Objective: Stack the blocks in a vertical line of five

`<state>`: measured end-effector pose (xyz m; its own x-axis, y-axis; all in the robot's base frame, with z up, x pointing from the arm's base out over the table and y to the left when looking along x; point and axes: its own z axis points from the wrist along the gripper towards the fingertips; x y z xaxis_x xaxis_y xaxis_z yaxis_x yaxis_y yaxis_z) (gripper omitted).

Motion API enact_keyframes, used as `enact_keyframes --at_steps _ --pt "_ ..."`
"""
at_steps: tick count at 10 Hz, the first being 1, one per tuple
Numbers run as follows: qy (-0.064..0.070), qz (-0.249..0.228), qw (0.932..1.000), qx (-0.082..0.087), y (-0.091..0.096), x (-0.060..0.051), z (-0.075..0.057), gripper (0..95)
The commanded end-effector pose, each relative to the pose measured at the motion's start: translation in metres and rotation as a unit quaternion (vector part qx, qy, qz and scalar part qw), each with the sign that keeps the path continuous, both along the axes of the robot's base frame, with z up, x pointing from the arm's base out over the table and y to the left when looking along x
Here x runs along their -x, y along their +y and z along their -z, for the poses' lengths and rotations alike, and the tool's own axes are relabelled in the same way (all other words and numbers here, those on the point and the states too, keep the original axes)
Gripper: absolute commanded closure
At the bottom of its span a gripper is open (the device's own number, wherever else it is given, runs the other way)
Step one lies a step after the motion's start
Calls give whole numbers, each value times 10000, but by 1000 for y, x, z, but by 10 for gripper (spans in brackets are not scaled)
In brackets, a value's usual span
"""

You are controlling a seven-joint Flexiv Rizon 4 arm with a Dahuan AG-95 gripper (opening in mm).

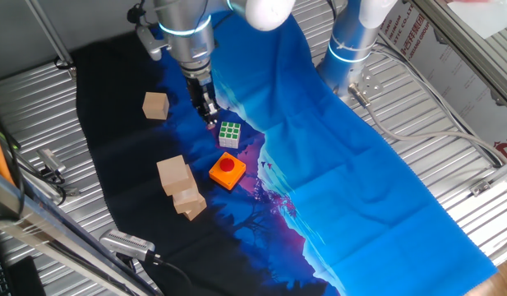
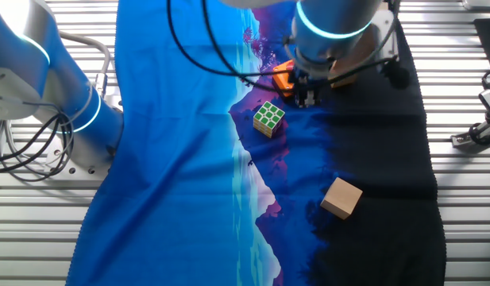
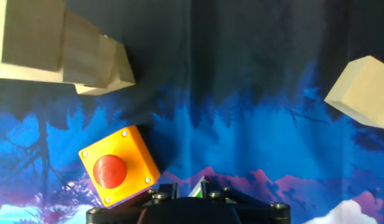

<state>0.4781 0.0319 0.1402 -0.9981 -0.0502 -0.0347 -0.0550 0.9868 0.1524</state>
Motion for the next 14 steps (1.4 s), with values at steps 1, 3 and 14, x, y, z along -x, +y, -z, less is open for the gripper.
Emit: enact_keyframes --at_steps 1,3,14 --pt "62 -280 9995 134 -15 -6 10 760" --pt "43 -474 9987 207 -35 -9 20 760" --pt "-24 -1084 9938 234 -108 -48 40 380"
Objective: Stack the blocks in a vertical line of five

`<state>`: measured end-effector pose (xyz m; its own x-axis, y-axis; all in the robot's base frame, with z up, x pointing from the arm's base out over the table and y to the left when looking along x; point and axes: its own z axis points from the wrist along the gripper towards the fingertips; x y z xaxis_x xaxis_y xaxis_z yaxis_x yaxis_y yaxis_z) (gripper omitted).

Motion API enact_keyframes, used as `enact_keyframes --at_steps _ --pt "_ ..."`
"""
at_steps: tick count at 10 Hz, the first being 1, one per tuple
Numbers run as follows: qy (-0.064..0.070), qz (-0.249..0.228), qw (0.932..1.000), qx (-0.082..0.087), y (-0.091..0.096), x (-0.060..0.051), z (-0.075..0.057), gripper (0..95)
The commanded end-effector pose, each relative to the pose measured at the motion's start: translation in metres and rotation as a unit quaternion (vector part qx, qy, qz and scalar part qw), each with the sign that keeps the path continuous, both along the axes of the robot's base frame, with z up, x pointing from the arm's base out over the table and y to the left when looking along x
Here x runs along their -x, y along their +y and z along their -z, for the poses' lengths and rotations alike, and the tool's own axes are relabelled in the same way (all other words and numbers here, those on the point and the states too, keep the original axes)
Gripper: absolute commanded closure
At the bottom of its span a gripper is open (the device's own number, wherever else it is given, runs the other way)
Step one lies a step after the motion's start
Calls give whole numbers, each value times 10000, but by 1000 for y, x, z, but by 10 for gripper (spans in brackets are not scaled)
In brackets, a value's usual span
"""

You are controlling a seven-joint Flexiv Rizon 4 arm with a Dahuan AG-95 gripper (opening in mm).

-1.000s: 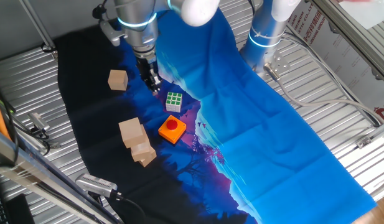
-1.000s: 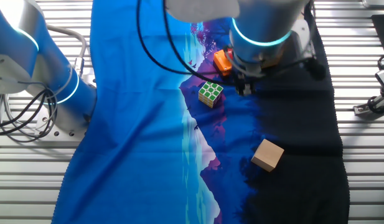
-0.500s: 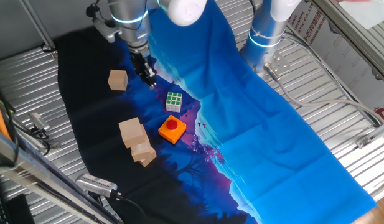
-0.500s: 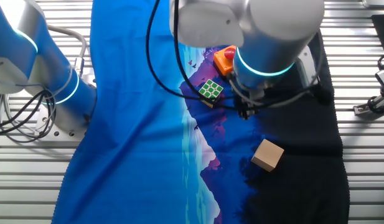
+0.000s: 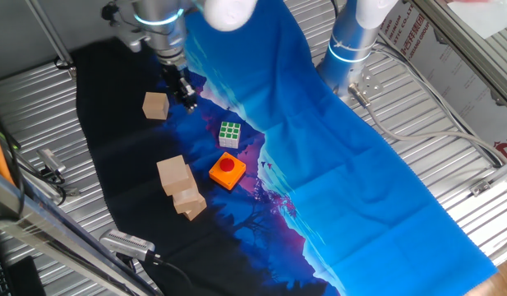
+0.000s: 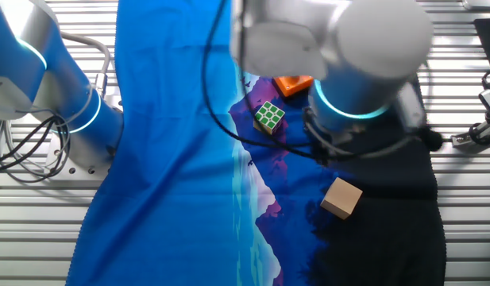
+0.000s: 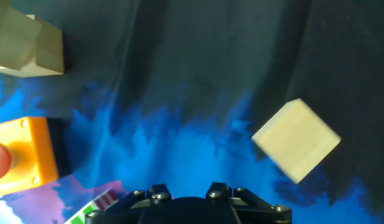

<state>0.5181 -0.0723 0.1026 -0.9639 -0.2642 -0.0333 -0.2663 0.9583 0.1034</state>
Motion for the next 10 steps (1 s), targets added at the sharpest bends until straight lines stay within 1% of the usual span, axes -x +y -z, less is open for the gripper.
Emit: enact_keyframes --at_steps 1,2,3,6,7,8,9,10 --pt "12 -38 10000 -21 -10 -17 4 380" --pt "17 -171 9998 -63 -22 -27 6 380" --pt "8 -252 9996 -97 -31 -31 8 380" --pt "11 -267 9996 -82 -43 -38 15 380" --pt "27 -210 9997 -113 -45 -39 17 380" --pt "49 11 9998 -196 -48 -39 21 380" --pt "97 306 9985 -439 -51 -39 24 190" --pt "160 602 9955 -713 -55 -40 27 190"
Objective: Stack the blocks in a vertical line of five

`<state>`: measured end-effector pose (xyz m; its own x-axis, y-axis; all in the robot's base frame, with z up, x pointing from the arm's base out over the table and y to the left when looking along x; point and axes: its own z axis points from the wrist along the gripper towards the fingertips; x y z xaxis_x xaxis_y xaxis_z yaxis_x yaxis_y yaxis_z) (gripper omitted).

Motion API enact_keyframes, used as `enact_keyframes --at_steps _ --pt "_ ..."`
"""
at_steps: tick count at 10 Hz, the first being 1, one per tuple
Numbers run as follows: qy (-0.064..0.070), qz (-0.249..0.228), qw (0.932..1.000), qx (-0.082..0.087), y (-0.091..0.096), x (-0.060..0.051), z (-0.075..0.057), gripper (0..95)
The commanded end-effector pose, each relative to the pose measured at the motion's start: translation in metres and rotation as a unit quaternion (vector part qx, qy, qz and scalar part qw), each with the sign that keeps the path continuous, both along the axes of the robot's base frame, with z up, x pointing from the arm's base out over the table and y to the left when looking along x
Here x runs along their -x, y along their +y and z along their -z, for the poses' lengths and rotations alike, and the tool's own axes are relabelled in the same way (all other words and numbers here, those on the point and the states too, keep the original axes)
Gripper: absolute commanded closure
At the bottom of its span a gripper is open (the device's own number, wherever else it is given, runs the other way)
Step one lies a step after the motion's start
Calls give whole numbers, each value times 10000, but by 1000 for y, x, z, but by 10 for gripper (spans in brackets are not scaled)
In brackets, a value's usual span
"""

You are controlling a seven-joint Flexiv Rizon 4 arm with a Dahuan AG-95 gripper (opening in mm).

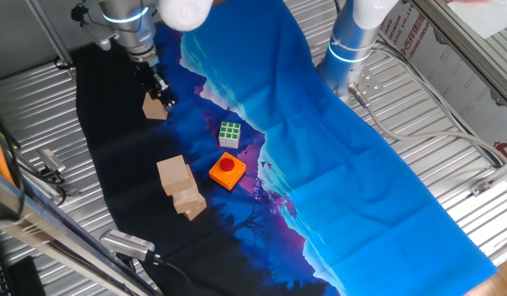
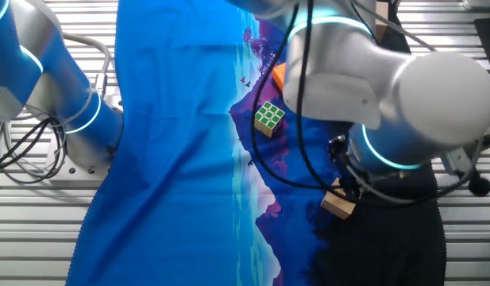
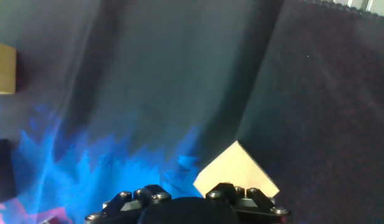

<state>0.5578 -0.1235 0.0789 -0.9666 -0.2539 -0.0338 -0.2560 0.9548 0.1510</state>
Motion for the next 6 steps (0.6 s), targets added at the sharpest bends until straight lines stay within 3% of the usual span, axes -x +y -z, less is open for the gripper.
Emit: enact_keyframes --at_steps 1,2,3,4,6 --pt "101 380 9982 -458 -6 0 4 0" --pt "31 -455 9985 -295 -7 0 4 0" --pt "-76 -1441 9895 41 -7 0 4 0" --pt "-129 -2083 9777 239 -7 0 3 190" --pt "-227 -2880 9569 310 -7 -1 3 190"
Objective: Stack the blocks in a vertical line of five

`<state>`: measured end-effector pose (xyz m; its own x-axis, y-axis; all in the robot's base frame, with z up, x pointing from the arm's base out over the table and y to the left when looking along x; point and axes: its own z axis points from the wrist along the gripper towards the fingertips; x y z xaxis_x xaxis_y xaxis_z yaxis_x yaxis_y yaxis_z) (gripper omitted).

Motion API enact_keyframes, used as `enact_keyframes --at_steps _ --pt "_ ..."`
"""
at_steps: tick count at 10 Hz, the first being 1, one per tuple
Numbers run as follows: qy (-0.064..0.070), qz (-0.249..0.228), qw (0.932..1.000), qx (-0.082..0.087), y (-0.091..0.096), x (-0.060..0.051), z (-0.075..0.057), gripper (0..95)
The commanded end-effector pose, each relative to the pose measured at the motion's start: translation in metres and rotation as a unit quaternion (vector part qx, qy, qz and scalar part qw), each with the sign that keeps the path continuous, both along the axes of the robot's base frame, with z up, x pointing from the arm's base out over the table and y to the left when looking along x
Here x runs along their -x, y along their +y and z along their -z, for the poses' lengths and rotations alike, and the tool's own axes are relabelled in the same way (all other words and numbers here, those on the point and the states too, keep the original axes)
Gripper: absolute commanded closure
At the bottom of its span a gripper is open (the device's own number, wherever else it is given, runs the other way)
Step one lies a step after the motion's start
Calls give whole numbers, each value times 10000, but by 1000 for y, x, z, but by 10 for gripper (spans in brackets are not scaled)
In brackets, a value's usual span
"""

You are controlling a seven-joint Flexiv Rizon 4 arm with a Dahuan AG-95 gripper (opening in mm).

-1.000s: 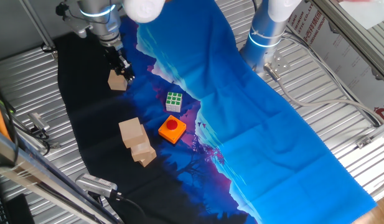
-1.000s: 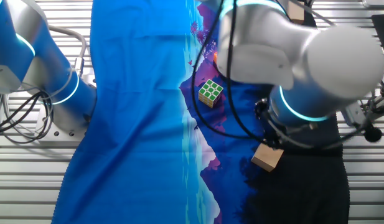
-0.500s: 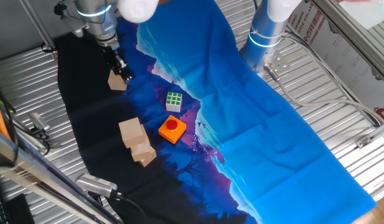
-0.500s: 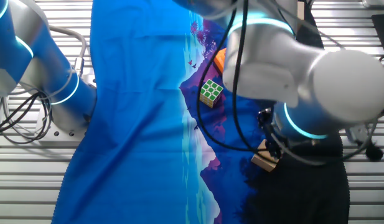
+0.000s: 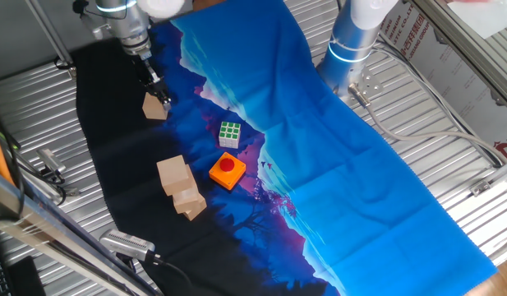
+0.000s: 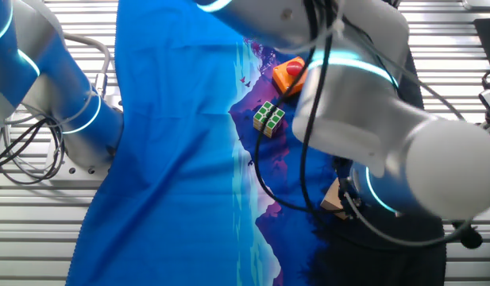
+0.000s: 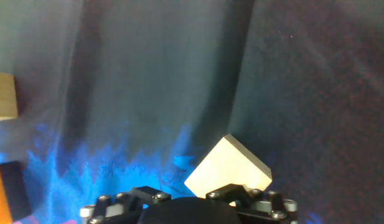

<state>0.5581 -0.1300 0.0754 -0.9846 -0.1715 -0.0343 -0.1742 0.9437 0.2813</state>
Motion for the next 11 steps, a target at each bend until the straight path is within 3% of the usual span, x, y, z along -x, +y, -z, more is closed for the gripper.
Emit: enact_keyframes --at_steps 1,2,3,4,5,6,8,9,11 --pt "-572 -3494 9306 929 0 -1 0 190" --pt "-620 -3808 9175 969 0 -1 0 0" --pt "-648 -3977 9099 986 0 -1 0 0" --pt "-695 -4233 8975 1027 0 -1 0 0" --pt "-711 -4356 8911 1055 0 -1 0 0" --pt "-722 -4580 8788 1128 0 -1 0 0" --pt "-709 -4805 8651 1253 2 -2 1 0" --pt "-672 -4757 8671 1315 2 -2 2 0" --pt "-573 -4527 8779 1451 2 -2 6 0"
